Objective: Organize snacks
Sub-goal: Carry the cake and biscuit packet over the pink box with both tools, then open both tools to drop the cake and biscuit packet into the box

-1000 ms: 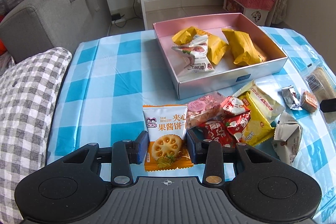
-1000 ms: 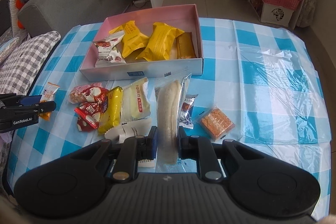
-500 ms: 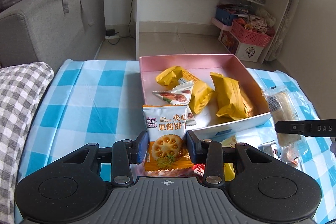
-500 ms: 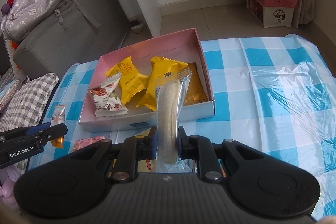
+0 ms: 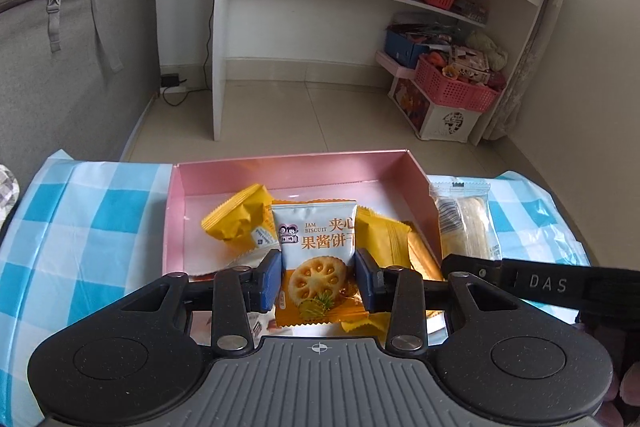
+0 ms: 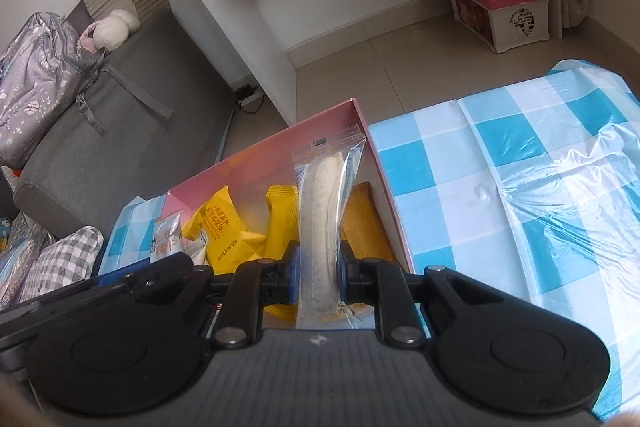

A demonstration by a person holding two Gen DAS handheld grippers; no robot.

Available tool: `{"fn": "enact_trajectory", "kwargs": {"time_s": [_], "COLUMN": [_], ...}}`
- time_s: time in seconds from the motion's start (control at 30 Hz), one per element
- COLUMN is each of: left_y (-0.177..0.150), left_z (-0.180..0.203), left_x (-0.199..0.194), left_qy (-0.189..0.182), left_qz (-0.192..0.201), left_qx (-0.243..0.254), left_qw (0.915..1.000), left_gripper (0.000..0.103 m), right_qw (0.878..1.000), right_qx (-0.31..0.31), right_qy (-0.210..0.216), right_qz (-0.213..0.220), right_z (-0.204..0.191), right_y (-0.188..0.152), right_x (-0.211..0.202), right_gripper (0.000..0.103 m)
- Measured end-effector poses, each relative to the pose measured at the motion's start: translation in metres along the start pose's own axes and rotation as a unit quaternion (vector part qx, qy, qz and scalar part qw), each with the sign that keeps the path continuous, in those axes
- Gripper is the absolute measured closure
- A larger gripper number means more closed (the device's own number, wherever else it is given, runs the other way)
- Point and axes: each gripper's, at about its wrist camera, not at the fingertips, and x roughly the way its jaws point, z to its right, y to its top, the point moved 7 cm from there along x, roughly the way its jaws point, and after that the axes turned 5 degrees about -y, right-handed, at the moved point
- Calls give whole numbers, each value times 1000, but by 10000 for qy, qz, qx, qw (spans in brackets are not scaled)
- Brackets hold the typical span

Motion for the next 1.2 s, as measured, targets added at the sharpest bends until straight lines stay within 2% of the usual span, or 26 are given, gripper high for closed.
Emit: {"fn": "enact_trajectory", "kwargs": {"time_s": [0.3, 0.4, 0.43, 0.5, 0.6, 0.9, 0.97, 1.2], "left_y": [15, 17, 17, 16, 15, 7, 2, -16], "left_z": [0, 0, -1, -3, -5, -7, -8, -16], "left_x": [45, 53, 54, 55, 48, 14, 4, -32], "left_qy": [83, 90, 84, 76, 73, 143, 185, 438], "left_qz": [-94, -35, 40, 61, 180, 234, 217, 182], "left_qx": [-93, -46, -49, -101, -144, -150, -138, -18], "left_qw": [9999, 9999, 9999, 9999, 9997, 9995, 9995, 9989], "left_gripper": [67, 65, 64, 56, 39, 29, 28, 21], "right_qw": [9999, 9999, 9998, 9997, 9998, 9997, 9996, 9992], "right_qx": [-21, 77, 122, 129, 26, -77, -154, -356], "right_qy": [104, 124, 151, 188, 134, 54, 41, -50], "right_qz": [-10, 36, 57, 92, 137, 209, 217, 201], "right_z": [1, 3, 4, 4, 3, 2, 1, -4], "right_y": [6, 9, 10, 11, 12, 11, 8, -3], "right_x": [12, 12, 11, 8, 5, -18, -25, -47], "right_gripper": [86, 77, 69, 64, 58, 39, 32, 26]}}
